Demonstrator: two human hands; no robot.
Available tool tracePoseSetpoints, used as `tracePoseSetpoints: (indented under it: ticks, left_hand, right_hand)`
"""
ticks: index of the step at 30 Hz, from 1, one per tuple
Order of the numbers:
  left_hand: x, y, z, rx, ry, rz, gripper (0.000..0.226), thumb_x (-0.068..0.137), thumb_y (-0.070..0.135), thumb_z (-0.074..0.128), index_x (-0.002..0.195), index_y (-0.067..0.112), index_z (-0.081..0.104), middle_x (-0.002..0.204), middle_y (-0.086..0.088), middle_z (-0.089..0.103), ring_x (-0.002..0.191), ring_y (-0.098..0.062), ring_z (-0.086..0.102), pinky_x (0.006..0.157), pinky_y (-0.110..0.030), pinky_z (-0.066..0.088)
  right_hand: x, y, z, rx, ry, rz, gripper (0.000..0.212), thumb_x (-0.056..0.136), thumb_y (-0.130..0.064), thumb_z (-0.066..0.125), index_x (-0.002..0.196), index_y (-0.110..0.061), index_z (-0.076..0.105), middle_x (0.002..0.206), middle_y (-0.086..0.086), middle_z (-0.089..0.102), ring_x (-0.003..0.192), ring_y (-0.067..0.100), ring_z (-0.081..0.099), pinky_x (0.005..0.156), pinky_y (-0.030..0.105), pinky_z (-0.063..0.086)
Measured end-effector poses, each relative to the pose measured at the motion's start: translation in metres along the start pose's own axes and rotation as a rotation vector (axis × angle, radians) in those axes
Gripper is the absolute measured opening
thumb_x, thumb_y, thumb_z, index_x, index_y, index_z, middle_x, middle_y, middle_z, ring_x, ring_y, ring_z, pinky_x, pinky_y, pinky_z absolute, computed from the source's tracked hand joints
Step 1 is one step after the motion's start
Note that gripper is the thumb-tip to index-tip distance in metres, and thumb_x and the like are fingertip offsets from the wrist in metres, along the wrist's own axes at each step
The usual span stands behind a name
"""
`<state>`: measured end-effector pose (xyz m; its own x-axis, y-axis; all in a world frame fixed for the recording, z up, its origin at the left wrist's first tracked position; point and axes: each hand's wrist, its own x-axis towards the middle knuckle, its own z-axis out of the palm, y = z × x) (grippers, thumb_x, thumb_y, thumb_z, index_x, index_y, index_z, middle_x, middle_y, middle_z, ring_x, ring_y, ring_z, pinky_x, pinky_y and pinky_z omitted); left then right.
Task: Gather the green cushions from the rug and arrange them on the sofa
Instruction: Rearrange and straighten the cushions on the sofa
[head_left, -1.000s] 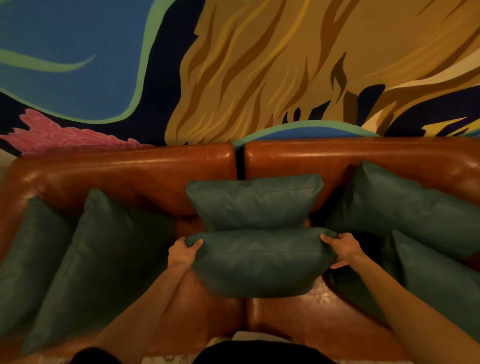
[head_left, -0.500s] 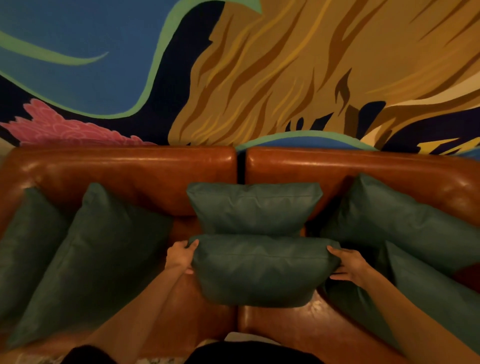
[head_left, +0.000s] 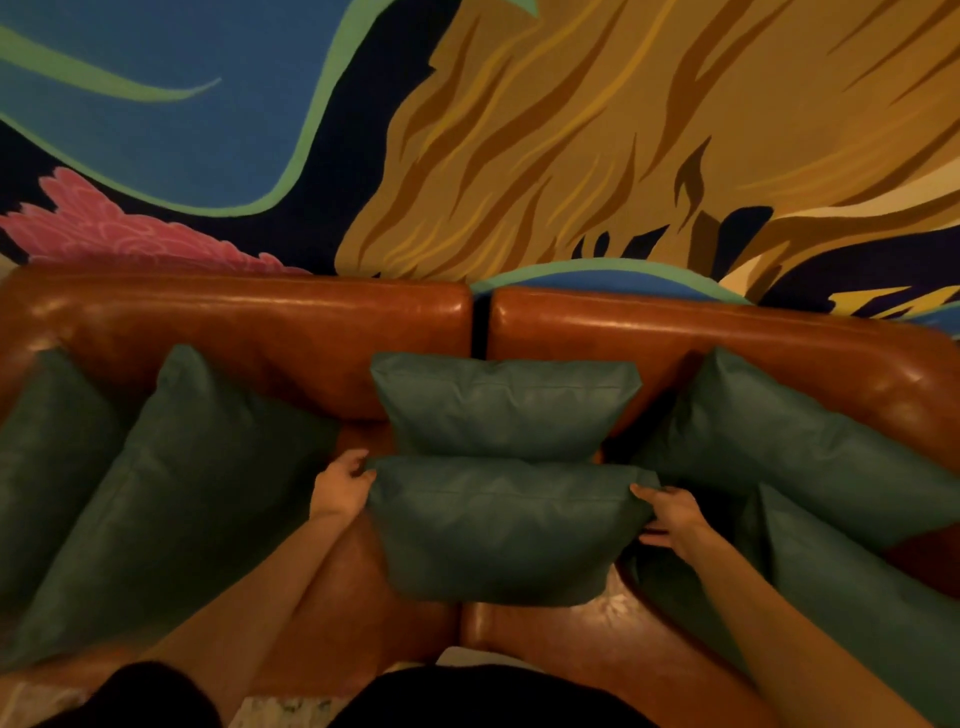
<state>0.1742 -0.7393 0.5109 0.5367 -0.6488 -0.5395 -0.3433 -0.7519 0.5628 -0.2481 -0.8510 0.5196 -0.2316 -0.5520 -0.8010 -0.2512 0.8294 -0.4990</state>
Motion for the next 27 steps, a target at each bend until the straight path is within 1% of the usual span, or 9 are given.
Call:
tracePoseSetpoints:
  ticks: [4, 7, 9, 11, 13, 15, 18, 22, 27]
  left_hand:
    - [-0.019, 0.012, -0.008, -0.002, 0.105, 0.328, 0.033, 0.082, -0.002, 0.060, 0.111, 0.011, 0.067, 0.118, -0.008, 0.065, 0.110, -0.023, 0.060, 0.095, -0.027, 0.042]
    - [-0.038, 0.018, -0.012, -0.042, 0.174, 0.536, 0.032, 0.077, -0.004, 0.059, 0.100, 0.015, 0.070, 0.112, 0.001, 0.065, 0.106, -0.013, 0.059, 0.094, -0.030, 0.046]
    - [-0.054, 0.023, -0.012, -0.141, 0.134, 0.525, 0.029, 0.080, -0.004, 0.059, 0.098, 0.017, 0.070, 0.102, 0.005, 0.068, 0.096, -0.005, 0.062, 0.088, -0.025, 0.048]
    - [-0.064, 0.029, -0.013, -0.246, 0.061, 0.504, 0.023, 0.085, -0.001, 0.060, 0.096, 0.018, 0.070, 0.092, 0.005, 0.072, 0.087, -0.003, 0.066, 0.083, -0.020, 0.050]
    - [-0.072, 0.028, -0.016, -0.333, 0.014, 0.501, 0.019, 0.087, 0.001, 0.060, 0.092, 0.017, 0.069, 0.085, 0.003, 0.073, 0.080, -0.004, 0.067, 0.078, -0.017, 0.051]
    - [-0.078, 0.024, -0.021, -0.387, -0.011, 0.475, 0.017, 0.088, 0.000, 0.058, 0.090, 0.013, 0.069, 0.080, 0.000, 0.073, 0.072, -0.005, 0.066, 0.074, -0.014, 0.049]
    - [-0.084, 0.015, -0.036, -0.442, -0.049, 0.443, 0.018, 0.088, -0.004, 0.054, 0.089, 0.008, 0.068, 0.075, -0.002, 0.072, 0.066, -0.007, 0.064, 0.070, -0.015, 0.049]
    - [-0.090, 0.003, -0.060, -0.473, -0.074, 0.449, 0.017, 0.089, -0.005, 0.053, 0.090, 0.003, 0.068, 0.074, -0.006, 0.071, 0.064, -0.010, 0.063, 0.067, -0.015, 0.049]
    - [-0.109, -0.008, -0.079, -0.477, -0.078, 0.465, 0.016, 0.090, -0.002, 0.054, 0.092, 0.003, 0.069, 0.077, -0.009, 0.072, 0.065, -0.008, 0.065, 0.067, -0.014, 0.049]
  right_hand:
    - [-0.010, 0.001, -0.004, -0.257, 0.190, -0.252, 0.068, 0.077, -0.014, 0.078, 0.137, -0.004, 0.046, 0.137, 0.020, 0.052, 0.121, 0.035, 0.053, 0.102, 0.043, 0.044]
    - [-0.038, -0.005, 0.012, -0.257, 0.195, -0.468, 0.049, 0.082, -0.009, 0.072, 0.129, -0.008, 0.057, 0.129, 0.015, 0.059, 0.123, 0.030, 0.054, 0.104, 0.040, 0.043]
    - [-0.061, -0.010, 0.031, -0.193, 0.107, -0.605, 0.027, 0.085, -0.006, 0.069, 0.112, -0.008, 0.066, 0.112, 0.012, 0.068, 0.110, 0.025, 0.062, 0.098, 0.039, 0.049]
    - [-0.085, -0.016, 0.055, -0.155, -0.011, -0.670, 0.009, 0.088, -0.003, 0.065, 0.095, -0.005, 0.069, 0.088, 0.006, 0.072, 0.087, 0.012, 0.067, 0.081, 0.028, 0.052]
    - [-0.109, -0.021, 0.083, -0.107, -0.117, -0.672, 0.013, 0.091, 0.001, 0.058, 0.084, -0.006, 0.067, 0.069, -0.001, 0.070, 0.064, 0.002, 0.064, 0.064, 0.015, 0.048]
    - [-0.132, -0.024, 0.114, -0.079, -0.188, -0.688, 0.021, 0.093, 0.002, 0.052, 0.078, -0.007, 0.064, 0.061, -0.002, 0.068, 0.053, 0.002, 0.061, 0.053, 0.010, 0.043]
    - [-0.165, -0.025, 0.163, -0.007, -0.294, -0.730, 0.020, 0.095, 0.001, 0.050, 0.080, 0.001, 0.063, 0.053, -0.003, 0.064, 0.047, 0.001, 0.057, 0.050, 0.010, 0.041]
    - [-0.201, -0.033, 0.211, 0.053, -0.391, -0.789, 0.025, 0.097, -0.002, 0.050, 0.076, -0.007, 0.062, 0.051, -0.004, 0.065, 0.046, 0.000, 0.055, 0.050, 0.010, 0.040]
    - [-0.223, -0.031, 0.235, 0.086, -0.418, -0.803, 0.025, 0.096, -0.002, 0.052, 0.075, -0.010, 0.062, 0.056, 0.001, 0.064, 0.046, 0.002, 0.054, 0.049, 0.009, 0.038]
